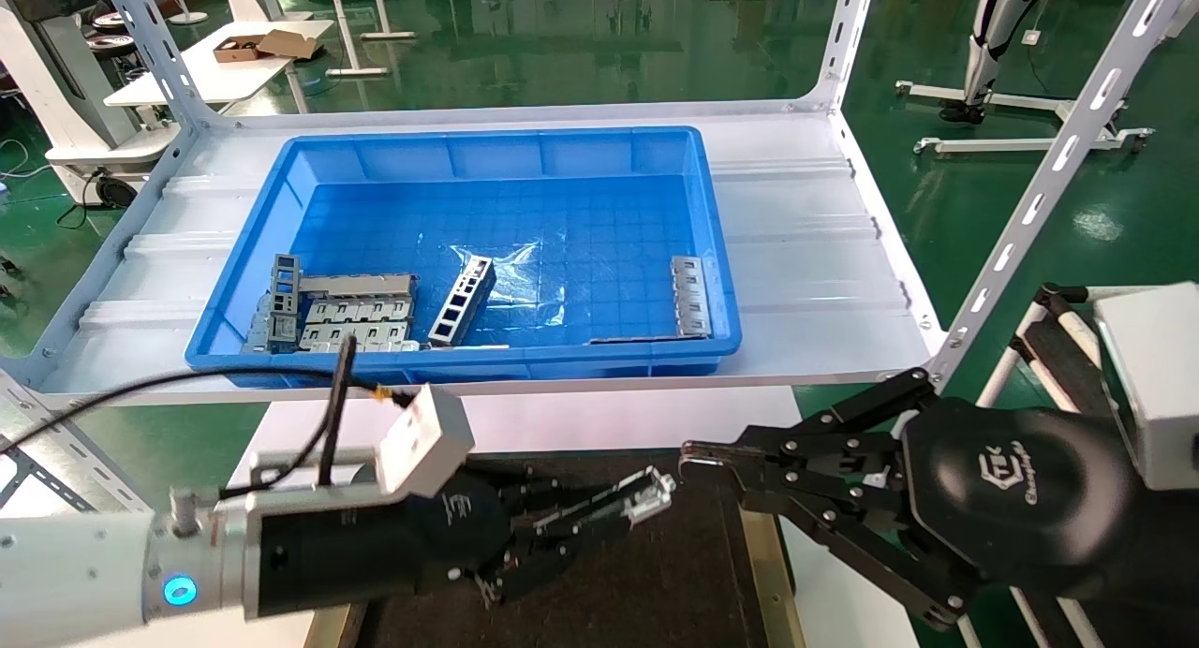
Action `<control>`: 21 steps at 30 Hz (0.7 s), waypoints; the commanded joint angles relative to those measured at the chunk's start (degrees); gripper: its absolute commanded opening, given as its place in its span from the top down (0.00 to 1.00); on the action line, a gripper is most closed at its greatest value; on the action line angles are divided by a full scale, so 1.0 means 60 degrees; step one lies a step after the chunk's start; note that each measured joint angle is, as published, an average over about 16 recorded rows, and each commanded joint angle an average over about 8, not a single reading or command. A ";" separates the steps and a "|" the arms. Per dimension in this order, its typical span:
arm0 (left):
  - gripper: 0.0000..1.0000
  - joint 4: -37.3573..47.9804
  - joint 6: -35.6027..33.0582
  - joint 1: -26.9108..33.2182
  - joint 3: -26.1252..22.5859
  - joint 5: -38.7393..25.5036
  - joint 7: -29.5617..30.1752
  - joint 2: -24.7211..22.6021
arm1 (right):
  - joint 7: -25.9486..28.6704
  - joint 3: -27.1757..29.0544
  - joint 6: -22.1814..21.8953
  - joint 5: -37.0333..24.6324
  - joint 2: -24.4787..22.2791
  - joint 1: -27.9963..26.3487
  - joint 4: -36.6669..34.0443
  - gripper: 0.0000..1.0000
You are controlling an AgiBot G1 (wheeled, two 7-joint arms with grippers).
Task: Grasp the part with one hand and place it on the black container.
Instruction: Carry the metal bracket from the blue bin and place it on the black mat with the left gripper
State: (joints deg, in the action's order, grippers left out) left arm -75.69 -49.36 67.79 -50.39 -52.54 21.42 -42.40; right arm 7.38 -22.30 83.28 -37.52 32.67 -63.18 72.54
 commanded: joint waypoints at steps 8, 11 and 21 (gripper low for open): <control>1.00 0.0189 0.2110 -0.1288 -0.0573 -0.0607 0.0531 -0.0634 | 0.0000 -0.0001 0.0000 0.0000 0.0000 0.0000 0.0000 1.00; 1.00 0.0451 0.2924 -0.1555 -0.0788 -0.0873 0.0766 -0.1072 | 0.0000 -0.0001 0.0000 0.0001 0.0000 0.0000 0.0000 1.00; 1.00 0.1768 0.5710 -0.2054 -0.1538 -0.1441 0.2013 -0.2653 | -0.0001 -0.0001 -0.0001 0.0001 -0.0001 0.0000 0.0000 1.00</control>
State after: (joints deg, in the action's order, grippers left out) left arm -64.64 -15.36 55.97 -59.52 -60.82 33.29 -58.65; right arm 7.37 -22.30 83.28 -37.52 32.67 -63.19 72.54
